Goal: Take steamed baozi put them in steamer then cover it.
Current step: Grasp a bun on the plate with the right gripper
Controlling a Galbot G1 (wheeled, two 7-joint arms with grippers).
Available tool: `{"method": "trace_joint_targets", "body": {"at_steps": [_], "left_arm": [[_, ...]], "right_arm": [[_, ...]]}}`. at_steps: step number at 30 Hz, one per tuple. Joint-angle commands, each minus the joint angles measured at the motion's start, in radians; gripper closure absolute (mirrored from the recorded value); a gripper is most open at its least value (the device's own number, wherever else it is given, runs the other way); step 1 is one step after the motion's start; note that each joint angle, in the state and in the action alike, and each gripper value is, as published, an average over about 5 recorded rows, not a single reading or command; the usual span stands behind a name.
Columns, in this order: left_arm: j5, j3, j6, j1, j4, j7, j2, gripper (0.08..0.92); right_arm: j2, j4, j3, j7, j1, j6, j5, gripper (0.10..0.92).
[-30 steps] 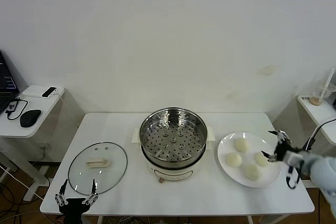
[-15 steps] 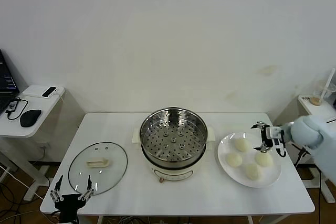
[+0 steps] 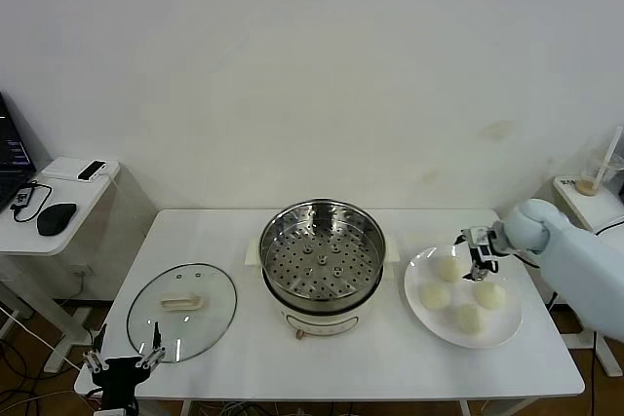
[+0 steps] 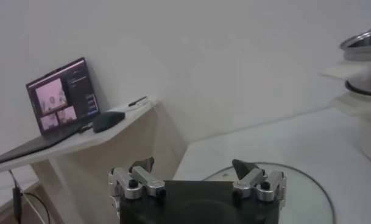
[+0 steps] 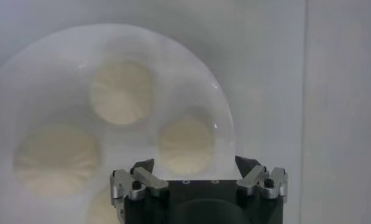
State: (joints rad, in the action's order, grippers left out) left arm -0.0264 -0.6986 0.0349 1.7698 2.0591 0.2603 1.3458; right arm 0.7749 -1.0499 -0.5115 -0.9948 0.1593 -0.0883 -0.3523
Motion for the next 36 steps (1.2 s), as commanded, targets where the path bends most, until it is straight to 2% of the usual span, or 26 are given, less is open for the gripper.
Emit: {"method": "trace_joint_targets", "body": {"at_steps": [1, 12, 29, 36], "left_arm": [[0.001, -0.008, 0.0, -0.002, -0.001, 0.001, 0.001, 0.177], [0.002, -0.013, 0.0, -0.001, 0.0, 0.001, 0.005, 0.177], [0.004, -0.02, 0.0, 0.002, 0.003, 0.002, 0.003, 0.177], [0.005, -0.02, 0.0, 0.001, 0.007, 0.004, 0.003, 0.177]], "right_arm": [[0.075, 0.107, -0.05, -0.011, -0.053, 0.007, -0.039, 0.203], [0.102, 0.136, -0.036, -0.007, -0.031, 0.006, -0.074, 0.217], [0.121, 0.153, -0.035, -0.005, -0.023, 0.003, -0.088, 0.362], [0.097, 0.125, -0.04, -0.023, -0.032, 0.008, -0.072, 0.389]]}}
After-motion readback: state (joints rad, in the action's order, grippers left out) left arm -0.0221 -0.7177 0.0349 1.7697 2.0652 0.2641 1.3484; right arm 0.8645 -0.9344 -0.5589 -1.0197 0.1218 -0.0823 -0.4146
